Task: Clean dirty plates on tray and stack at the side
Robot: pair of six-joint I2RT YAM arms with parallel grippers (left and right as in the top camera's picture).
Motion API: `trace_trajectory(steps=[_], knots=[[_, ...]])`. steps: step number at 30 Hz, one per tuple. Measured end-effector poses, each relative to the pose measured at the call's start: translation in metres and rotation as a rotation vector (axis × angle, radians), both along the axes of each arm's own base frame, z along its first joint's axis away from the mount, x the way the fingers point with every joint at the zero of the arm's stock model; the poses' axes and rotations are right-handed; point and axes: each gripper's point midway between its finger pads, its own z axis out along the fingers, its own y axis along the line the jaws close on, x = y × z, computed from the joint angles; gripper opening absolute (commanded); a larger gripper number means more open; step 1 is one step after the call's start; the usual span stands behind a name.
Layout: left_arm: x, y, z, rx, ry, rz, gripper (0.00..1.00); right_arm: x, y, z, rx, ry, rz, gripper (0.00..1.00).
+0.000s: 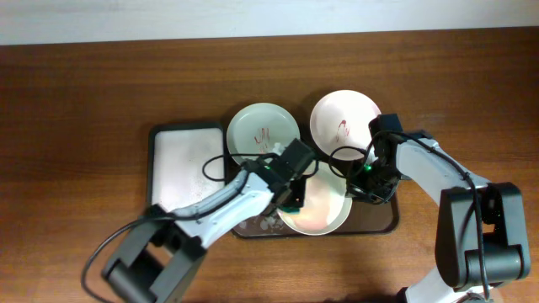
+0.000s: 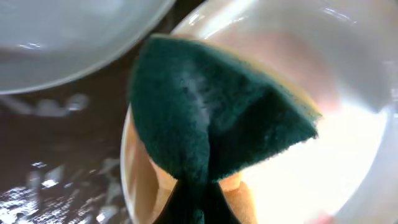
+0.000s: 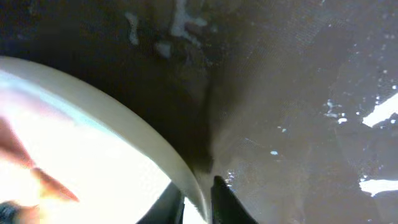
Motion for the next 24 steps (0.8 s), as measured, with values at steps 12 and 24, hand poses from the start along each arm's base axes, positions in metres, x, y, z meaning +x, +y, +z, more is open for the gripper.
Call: trace_trajectory(steps=[12,24], knots=[[0.037,0.142,0.068,0.042,-0.03,0.237,0.0,-0.001,0.004,-0.002,-0.014,-0.052,0.167,0.04],[0.034,0.211,0.037,0.092,0.016,0.246,0.0,0.025,-0.031,0.089,-0.274,-0.373,0.19,0.04]])
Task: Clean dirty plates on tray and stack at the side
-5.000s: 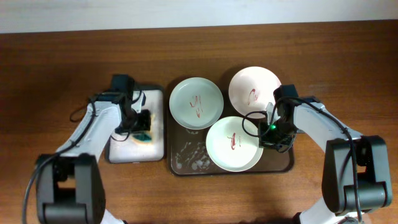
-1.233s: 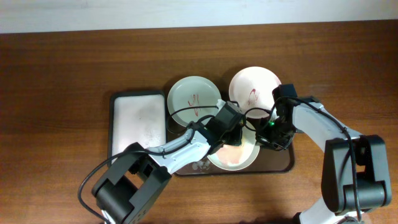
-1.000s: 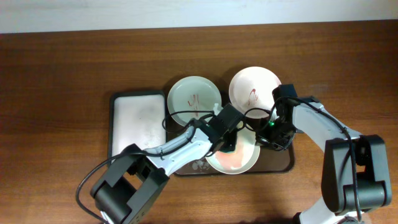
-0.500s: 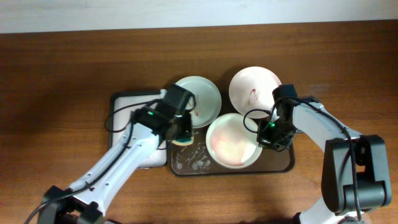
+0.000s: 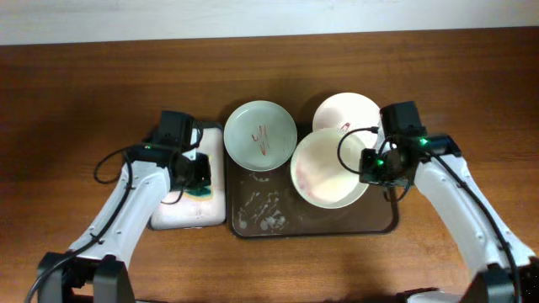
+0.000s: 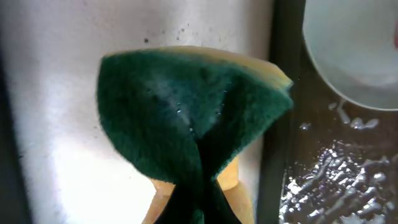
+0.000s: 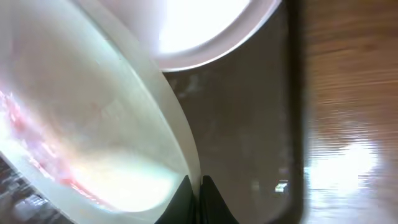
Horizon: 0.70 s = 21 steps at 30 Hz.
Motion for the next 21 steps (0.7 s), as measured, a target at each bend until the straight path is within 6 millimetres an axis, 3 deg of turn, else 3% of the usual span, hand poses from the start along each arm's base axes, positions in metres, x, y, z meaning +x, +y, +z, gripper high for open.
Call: trace_trajectory(steps=[2,7,14,18,21], knots=[[-0.003,0.001,-0.01,0.002,-0.001,-0.007,0.0,0.0,0.001,0.007,-0.118,-0.042,0.041,0.04],[-0.008,0.002,-0.021,0.004,0.005,-0.011,0.0,-0.002,0.026,0.017,-0.363,-0.129,0.187,0.04],[-0.005,0.001,-0.02,0.002,-0.007,-0.011,0.0,-0.006,0.102,0.068,-0.7,-0.503,0.403,0.04],[-0.005,0.001,-0.02,0.002,-0.007,-0.011,0.0,-0.008,0.114,0.099,-0.83,-0.662,0.386,0.04],[-0.005,0.001,-0.02,0.002,-0.007,-0.011,0.0,-0.007,0.109,0.106,-0.868,-0.686,0.361,0.04]])
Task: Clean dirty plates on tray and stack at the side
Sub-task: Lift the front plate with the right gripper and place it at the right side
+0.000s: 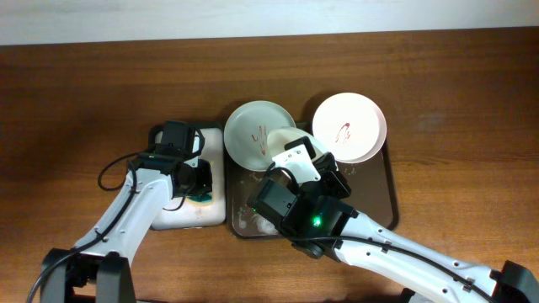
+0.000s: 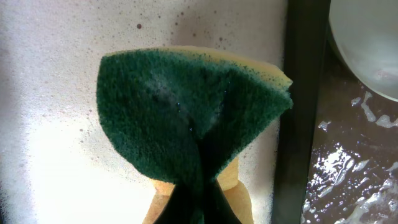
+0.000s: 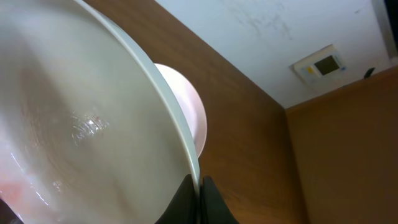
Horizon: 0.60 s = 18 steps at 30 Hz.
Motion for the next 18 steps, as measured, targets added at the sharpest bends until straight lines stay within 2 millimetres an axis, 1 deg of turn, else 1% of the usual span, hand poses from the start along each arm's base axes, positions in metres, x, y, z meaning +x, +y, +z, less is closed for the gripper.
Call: trace_trajectory(steps=[2,4,6,7,8,9,10,11,13,14,17,18], knots=[[0.0,0.0,0.0,0.0,0.0,0.0,0.0,0.001,-0.002,0.001,0.018,-0.017,-0.017,0.04],[0.0,0.0,0.0,0.0,0.0,0.0,0.0,0.003,-0.005,-0.003,0.06,-0.008,-0.04,0.04],[0.0,0.0,0.0,0.0,0.001,0.0,0.0,0.009,-0.015,-0.013,0.131,0.034,-0.086,0.04],[0.0,0.0,0.0,0.0,0.002,0.0,0.0,0.015,-0.028,-0.023,0.195,0.073,-0.14,0.04],[0.0,0.0,0.0,0.0,0.002,0.0,0.0,0.019,-0.037,-0.028,0.229,0.096,-0.173,0.04],[-0.001,0.0,0.0,0.001,0.004,0.0,0.0,0.024,-0.052,-0.038,0.293,0.139,-0.23,0.04],[-0.001,0.0,0.0,0.001,0.005,0.0,0.0,0.03,-0.072,-0.046,0.355,0.174,-0.301,0.04],[-0.001,0.0,-0.001,0.001,0.005,0.0,0.0,0.033,-0.083,-0.052,0.404,0.199,-0.342,0.04],[-0.002,0.0,-0.001,0.001,0.006,0.0,0.0,0.039,-0.127,-0.068,0.563,0.261,-0.488,0.04],[-0.002,0.0,-0.001,0.001,0.008,0.0,0.0,0.039,-0.155,-0.075,0.656,0.28,-0.576,0.04],[-0.002,0.0,-0.001,0.001,0.009,0.0,0.0,0.031,-0.219,-0.085,0.865,0.275,-0.773,0.04],[-0.003,0.0,-0.001,0.002,0.01,0.0,0.0,0.023,-0.25,-0.087,0.934,0.25,-0.864,0.04]])
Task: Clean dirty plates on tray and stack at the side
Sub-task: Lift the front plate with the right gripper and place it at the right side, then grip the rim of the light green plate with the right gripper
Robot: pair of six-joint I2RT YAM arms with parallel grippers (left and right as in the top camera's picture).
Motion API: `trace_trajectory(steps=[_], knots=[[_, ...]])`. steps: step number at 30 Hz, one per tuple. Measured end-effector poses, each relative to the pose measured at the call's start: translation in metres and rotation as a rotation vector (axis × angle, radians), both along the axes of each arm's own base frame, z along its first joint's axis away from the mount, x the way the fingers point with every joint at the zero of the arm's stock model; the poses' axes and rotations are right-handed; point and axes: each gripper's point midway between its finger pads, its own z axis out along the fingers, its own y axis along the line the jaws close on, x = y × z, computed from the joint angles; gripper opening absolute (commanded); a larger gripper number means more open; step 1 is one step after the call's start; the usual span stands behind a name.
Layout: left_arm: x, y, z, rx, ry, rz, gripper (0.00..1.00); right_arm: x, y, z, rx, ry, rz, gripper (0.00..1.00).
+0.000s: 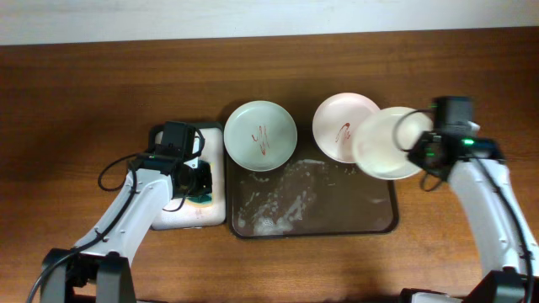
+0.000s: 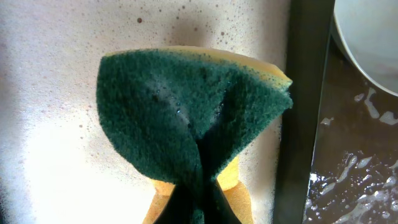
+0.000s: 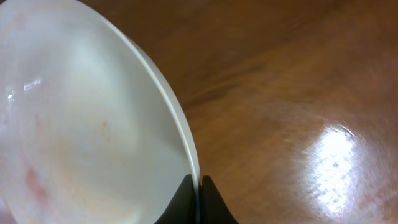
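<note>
My right gripper (image 3: 199, 185) is shut on the rim of a whitish plate (image 3: 81, 118), which carries faint pink smears. It holds the plate (image 1: 383, 145) tilted over the right edge of the brown tray (image 1: 316, 220). A pale green plate (image 1: 261, 135) and a pink plate (image 1: 338, 126), both with red marks, lie at the tray's back. My left gripper (image 2: 199, 208) is shut on a folded green and yellow sponge (image 2: 186, 106), resting on the white foamy pad (image 2: 56, 124).
Soap suds (image 1: 282, 198) are spread over the tray floor. The white pad's tray (image 1: 168, 215) lies against the brown tray's left side. Bare wooden table (image 1: 472, 93) lies to the right of the held plate. The tray's dark wall (image 2: 301, 124) runs beside the sponge.
The whitish plate in my right gripper was raised over the middle of the tray; it is now at the tray's right edge, partly over the table. My left gripper and sponge have not moved.
First my left gripper pressed the sponge into the whitish plate at the tray's front while my right gripper held its rim. Then the sponge was on the white pad and the plate hung lifted. Later the plate was raised high, and now it is at the tray's right edge.
</note>
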Motion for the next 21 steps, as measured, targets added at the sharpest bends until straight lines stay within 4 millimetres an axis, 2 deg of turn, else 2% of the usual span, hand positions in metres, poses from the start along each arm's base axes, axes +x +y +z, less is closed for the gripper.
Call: trace_trajectory(steps=[3,5,6,7,9,10,12,15,17,18,21], knots=[[0.0,0.0,0.0,0.0,0.0,0.0,0.0,-0.019,-0.047,-0.008,0.066,0.005,-0.163,0.04],[0.0,0.0,0.0,0.0,0.0,0.0,0.0,-0.029,-0.066,-0.022,0.089,0.041,-0.232,0.04],[0.0,0.0,0.0,0.0,0.0,0.0,0.0,-0.032,-0.07,-0.029,0.099,0.06,-0.246,0.04],[0.0,0.0,0.0,0.0,0.0,0.0,0.0,-0.034,-0.071,-0.039,0.114,0.088,-0.254,0.13],[0.0,0.0,0.0,0.0,0.0,0.0,0.0,-0.03,-0.07,-0.045,0.13,0.09,-0.248,0.46],[0.0,0.0,0.0,0.0,0.0,0.0,0.0,-0.027,-0.068,-0.045,0.143,0.079,-0.246,0.47],[0.0,0.0,0.0,0.0,0.0,0.0,0.0,-0.016,-0.053,-0.044,0.223,0.041,-0.17,0.47],[0.0,0.0,0.0,0.0,-0.001,0.0,0.0,0.015,-0.009,-0.033,0.397,-0.082,0.06,0.51],[0.0,0.0,0.0,0.0,0.0,0.0,0.0,0.033,0.039,-0.022,0.457,-0.123,0.283,0.51],[0.0,0.0,0.0,0.0,0.0,0.0,0.0,0.039,0.07,-0.017,0.469,-0.127,0.41,0.52],[0.0,0.0,0.0,0.0,0.0,0.0,0.0,0.046,0.132,-0.006,0.444,-0.122,0.649,0.55]])
